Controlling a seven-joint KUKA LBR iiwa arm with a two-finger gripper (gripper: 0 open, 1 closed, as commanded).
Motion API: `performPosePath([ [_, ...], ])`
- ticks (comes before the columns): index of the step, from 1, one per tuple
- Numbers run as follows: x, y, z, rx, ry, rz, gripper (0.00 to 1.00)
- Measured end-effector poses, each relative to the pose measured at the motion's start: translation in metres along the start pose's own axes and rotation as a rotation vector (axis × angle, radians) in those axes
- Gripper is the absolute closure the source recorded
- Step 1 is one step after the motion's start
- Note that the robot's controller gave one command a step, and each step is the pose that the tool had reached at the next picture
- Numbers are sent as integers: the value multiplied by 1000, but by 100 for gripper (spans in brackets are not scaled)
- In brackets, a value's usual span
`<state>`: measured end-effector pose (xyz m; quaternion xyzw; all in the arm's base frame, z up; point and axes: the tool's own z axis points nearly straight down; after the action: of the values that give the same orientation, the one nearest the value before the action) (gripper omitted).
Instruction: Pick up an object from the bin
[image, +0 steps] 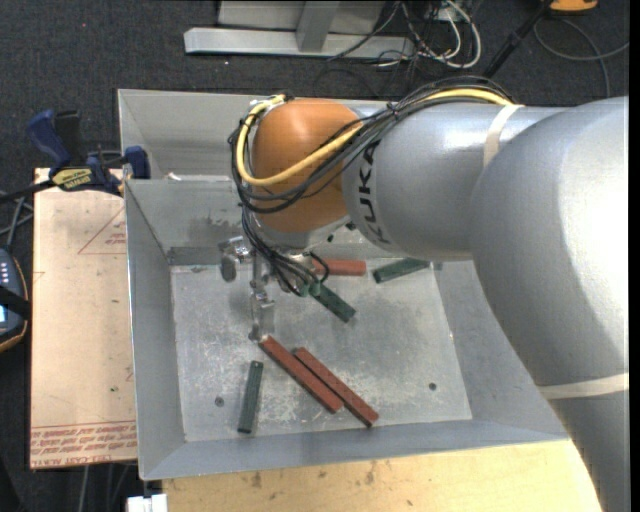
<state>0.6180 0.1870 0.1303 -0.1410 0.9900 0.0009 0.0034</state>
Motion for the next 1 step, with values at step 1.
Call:
performPosePath([
  [1,32,-39,39,-2,7,57,0],
])
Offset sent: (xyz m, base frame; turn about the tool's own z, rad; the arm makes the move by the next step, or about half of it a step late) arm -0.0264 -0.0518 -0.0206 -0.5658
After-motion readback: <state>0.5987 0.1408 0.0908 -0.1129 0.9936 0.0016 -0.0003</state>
